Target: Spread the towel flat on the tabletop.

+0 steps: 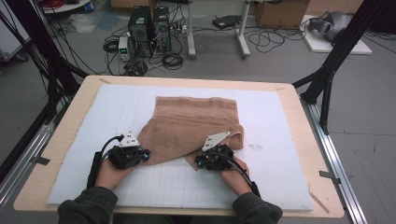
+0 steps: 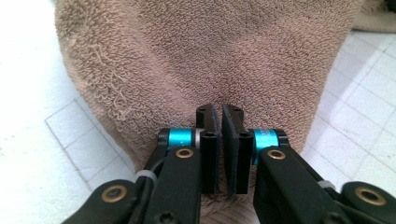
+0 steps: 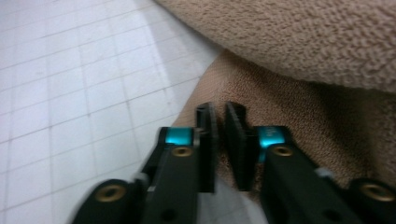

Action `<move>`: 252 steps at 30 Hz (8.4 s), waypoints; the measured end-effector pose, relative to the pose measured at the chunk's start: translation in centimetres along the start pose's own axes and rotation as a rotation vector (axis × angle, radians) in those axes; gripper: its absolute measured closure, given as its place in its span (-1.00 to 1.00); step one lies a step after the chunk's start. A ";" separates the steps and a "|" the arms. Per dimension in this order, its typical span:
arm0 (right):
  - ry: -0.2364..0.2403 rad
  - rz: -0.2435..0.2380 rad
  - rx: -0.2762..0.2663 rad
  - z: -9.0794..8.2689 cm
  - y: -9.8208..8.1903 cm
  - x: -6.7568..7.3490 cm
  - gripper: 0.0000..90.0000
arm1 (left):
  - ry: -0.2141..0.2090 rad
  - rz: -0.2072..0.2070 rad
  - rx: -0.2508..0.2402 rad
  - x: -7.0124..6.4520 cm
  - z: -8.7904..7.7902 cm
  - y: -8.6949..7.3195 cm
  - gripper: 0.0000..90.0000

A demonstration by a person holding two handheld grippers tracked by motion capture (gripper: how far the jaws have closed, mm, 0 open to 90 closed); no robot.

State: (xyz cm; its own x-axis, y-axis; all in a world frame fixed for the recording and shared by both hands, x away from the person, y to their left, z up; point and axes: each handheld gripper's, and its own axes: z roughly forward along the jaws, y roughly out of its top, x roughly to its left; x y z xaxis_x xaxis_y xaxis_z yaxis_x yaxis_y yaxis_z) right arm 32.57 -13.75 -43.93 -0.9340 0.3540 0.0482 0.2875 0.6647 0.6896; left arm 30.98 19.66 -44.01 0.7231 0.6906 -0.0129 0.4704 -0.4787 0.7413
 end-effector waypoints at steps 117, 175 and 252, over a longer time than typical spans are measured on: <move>0.175 -0.090 -0.011 -8.8 -6.4 6.3 0.82 | -0.130 0.138 -0.070 -9.0 -6.5 -3.5 0.81; 0.056 0.020 -0.020 -6.3 -7.0 0.7 0.88 | -0.089 0.115 -0.073 -5.5 -2.1 -3.1 0.90; 0.087 -0.084 -0.036 -8.9 -6.9 5.2 0.58 | -0.178 0.105 -0.100 -7.8 -6.4 -5.2 0.48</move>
State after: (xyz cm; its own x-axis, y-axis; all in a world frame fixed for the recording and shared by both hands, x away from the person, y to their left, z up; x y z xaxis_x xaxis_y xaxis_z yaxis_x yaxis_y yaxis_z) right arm 23.83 -22.35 -42.04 -0.9699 0.2380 0.0506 0.2007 0.6649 0.7195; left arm 19.64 20.20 -43.47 0.8475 0.5289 -0.0438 0.3417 -0.4806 0.8076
